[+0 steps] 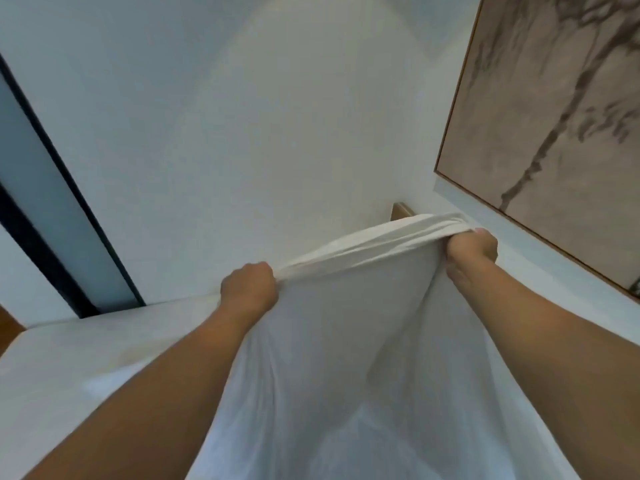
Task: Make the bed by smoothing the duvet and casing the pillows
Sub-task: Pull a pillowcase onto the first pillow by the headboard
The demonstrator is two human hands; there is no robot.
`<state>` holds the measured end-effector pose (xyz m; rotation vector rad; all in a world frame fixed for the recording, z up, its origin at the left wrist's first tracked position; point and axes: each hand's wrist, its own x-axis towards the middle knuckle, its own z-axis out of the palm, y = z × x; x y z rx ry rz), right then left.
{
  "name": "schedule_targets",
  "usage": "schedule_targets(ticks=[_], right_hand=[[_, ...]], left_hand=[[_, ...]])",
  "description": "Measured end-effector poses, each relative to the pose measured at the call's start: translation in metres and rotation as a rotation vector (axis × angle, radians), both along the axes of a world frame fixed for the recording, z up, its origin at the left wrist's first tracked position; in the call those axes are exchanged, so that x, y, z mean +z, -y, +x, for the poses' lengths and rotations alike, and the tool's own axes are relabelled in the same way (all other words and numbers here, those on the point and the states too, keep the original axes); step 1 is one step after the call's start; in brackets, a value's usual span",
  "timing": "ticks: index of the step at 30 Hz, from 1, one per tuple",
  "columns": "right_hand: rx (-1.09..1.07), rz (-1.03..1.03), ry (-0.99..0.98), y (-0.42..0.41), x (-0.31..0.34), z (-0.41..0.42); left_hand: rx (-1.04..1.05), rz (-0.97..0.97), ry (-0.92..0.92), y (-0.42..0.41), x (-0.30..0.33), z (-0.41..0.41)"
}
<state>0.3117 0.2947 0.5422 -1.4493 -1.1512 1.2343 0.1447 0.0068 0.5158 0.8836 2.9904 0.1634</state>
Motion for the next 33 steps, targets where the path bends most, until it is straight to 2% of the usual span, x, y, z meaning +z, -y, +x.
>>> schedule_targets(ticks=[4,6,9,12,14,17,19,20,22,23,26,28,30,33], right_hand=[[-0.029,0.243,-0.102,-0.003,0.133,-0.009],[0.000,0.484,0.032,0.008,0.208,-0.011],[0.101,0.987,0.582,0.051,0.278,-0.006],[0.157,1.221,0.811,0.089,0.312,-0.001],[0.120,1.284,0.815,0.109,0.348,0.009],[-0.118,1.469,0.622,0.142,0.425,0.028],[-0.275,1.534,0.665,0.166,0.452,0.026],[-0.291,1.524,0.789,0.178,0.454,0.021],[-0.192,1.483,1.041,0.194,0.440,0.018],[-0.149,1.447,1.065,0.195,0.435,0.024],[-0.092,1.356,0.876,0.194,0.444,0.054],[-0.163,1.409,0.887,0.198,0.457,0.056],[-0.205,1.474,0.904,0.207,0.467,0.045],[-0.065,1.455,0.973,0.202,0.458,0.030]], left_hand=[[-0.083,0.141,-0.578,-0.007,0.180,-0.047],[-0.092,0.224,-0.786,-0.003,0.254,-0.044],[-0.101,0.291,-0.861,0.017,0.314,-0.033],[-0.101,0.328,-0.878,0.064,0.346,-0.040],[-0.042,0.391,-0.961,0.102,0.387,-0.045],[0.019,0.536,-1.150,0.144,0.464,-0.031],[0.052,0.666,-1.267,0.152,0.496,-0.013],[0.070,0.698,-1.271,0.153,0.499,-0.005],[0.064,0.615,-1.183,0.158,0.486,0.000],[0.058,0.545,-1.155,0.164,0.477,-0.004],[0.091,0.441,-1.147,0.194,0.475,-0.018],[0.105,0.468,-1.205,0.201,0.492,-0.020],[0.124,0.497,-1.181,0.197,0.507,-0.017],[0.149,0.470,-1.083,0.192,0.499,-0.033]])
